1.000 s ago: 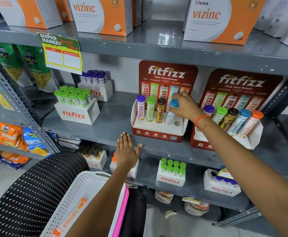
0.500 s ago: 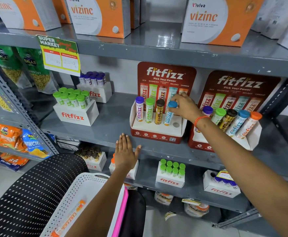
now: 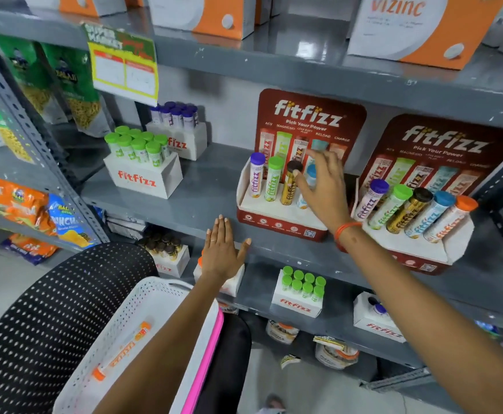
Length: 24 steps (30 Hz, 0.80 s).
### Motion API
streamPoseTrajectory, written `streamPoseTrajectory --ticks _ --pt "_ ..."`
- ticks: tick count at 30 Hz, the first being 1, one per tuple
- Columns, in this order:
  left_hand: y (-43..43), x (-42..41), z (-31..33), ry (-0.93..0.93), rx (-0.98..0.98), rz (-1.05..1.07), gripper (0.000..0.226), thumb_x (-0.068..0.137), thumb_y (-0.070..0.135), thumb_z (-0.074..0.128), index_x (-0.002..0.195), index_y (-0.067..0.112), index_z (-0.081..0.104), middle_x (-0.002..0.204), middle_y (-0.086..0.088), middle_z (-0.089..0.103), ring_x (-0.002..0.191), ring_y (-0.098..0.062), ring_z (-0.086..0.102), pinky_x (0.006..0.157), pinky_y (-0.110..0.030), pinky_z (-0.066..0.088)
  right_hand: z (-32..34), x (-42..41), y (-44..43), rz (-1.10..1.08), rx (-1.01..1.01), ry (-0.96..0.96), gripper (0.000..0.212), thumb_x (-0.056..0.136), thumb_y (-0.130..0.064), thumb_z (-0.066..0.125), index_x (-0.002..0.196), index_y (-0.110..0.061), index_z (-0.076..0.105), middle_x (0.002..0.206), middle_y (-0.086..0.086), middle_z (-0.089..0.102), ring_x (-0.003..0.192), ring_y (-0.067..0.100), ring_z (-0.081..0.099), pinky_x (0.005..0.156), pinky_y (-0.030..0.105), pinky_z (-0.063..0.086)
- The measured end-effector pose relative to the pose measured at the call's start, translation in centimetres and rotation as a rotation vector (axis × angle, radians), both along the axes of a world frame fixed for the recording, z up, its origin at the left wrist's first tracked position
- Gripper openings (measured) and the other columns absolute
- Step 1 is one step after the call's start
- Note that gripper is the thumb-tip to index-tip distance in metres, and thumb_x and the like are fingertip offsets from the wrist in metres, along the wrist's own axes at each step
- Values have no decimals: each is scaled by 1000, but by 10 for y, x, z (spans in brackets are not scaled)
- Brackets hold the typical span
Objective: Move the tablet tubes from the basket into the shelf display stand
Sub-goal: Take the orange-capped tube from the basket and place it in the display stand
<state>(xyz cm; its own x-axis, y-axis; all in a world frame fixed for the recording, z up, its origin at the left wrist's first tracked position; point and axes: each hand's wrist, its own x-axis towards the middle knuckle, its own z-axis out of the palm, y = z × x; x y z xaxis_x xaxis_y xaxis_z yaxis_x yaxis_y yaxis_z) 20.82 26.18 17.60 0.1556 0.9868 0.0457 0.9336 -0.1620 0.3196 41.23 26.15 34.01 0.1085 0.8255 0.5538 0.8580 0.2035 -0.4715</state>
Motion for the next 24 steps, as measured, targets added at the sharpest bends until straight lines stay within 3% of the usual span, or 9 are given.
streamPoseTrajectory --ticks 3,6,8,15,19,21,24 --pt "-31 -22 2 -152 156 99 79 90 58 15 148 5 12 157 -12 11 145 -23 6 118 -38 4 -31 -50 -17 140 96 55 30 87 -16 55 115 -6 54 119 18 53 115 26 48 101 30 40" --pt "-77 -58 -9 -242 251 250 70 94 49 27 147 4 21 156 -11 19 144 -21 13 118 -34 6 -72 -105 -32 323 87 40 25 88 -15 54 111 -6 56 113 17 56 109 26 49 98 34 41" --pt "-110 -88 -27 -222 256 388 66 95 45 30 145 3 24 154 -12 24 144 -22 16 117 -38 11 -104 -143 -41 423 10 -1 24 88 -17 52 110 -8 57 112 16 58 107 26 49 95 35 41" --pt "-227 -180 -105 -110 3 807 68 95 45 27 142 -3 28 151 -19 27 140 -30 25 113 -47 22 -221 -252 -83 776 -388 -221 29 81 -22 49 104 -10 59 105 15 64 100 34 59 86 41 49" --pt "-264 -202 -137 -86 -172 943 80 91 56 13 144 -2 24 152 -19 25 141 -31 22 114 -46 18 -271 -303 -105 936 -573 -473 31 70 -17 67 98 -9 61 97 13 68 92 35 64 72 38 58" --pt "-272 -207 -149 -89 -240 969 82 88 57 9 146 1 18 155 -17 17 144 -28 14 116 -44 13 -291 -331 -112 1001 -643 -545 33 73 -16 66 103 -5 60 102 17 66 100 39 61 81 42 56" --pt "-276 -207 -163 -91 -328 951 84 84 57 -1 148 5 8 157 -12 6 145 -24 5 117 -38 5 -306 -369 -121 1109 -700 -655 41 85 -10 52 126 -5 47 129 17 55 119 38 46 96 46 44"
